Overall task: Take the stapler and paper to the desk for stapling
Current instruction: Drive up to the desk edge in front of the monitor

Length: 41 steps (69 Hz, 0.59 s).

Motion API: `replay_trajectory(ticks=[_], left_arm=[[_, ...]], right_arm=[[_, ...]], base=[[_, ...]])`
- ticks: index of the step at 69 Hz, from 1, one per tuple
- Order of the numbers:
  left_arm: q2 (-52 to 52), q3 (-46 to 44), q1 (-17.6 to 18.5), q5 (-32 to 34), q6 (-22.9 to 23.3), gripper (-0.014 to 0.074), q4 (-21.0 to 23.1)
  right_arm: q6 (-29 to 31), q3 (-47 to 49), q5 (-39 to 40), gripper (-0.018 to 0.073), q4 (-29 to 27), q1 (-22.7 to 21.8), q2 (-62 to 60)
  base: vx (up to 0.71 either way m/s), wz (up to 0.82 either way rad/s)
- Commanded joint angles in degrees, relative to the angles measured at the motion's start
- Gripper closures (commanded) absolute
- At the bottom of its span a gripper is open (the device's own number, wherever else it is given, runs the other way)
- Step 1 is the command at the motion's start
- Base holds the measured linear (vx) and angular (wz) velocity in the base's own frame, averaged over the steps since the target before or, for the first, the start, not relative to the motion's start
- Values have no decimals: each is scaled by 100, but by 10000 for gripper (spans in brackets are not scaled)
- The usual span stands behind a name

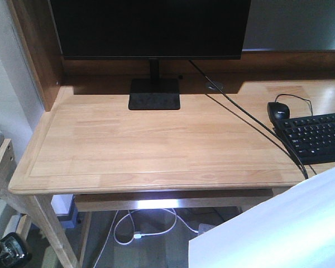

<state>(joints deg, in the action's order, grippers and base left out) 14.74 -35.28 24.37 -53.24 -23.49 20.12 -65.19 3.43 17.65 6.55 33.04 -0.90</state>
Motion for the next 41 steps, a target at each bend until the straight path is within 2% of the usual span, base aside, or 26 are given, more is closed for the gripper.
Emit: replay_trajectory(ticks=[1,41], left_arm=[[78,-182,9,608,-8,603,194],[78,-182,9,608,-8,603,194]], right_arm=[[40,153,377,562,45,10,-23],[40,153,377,562,45,10,-23]], base=[[12,1],[9,2]])
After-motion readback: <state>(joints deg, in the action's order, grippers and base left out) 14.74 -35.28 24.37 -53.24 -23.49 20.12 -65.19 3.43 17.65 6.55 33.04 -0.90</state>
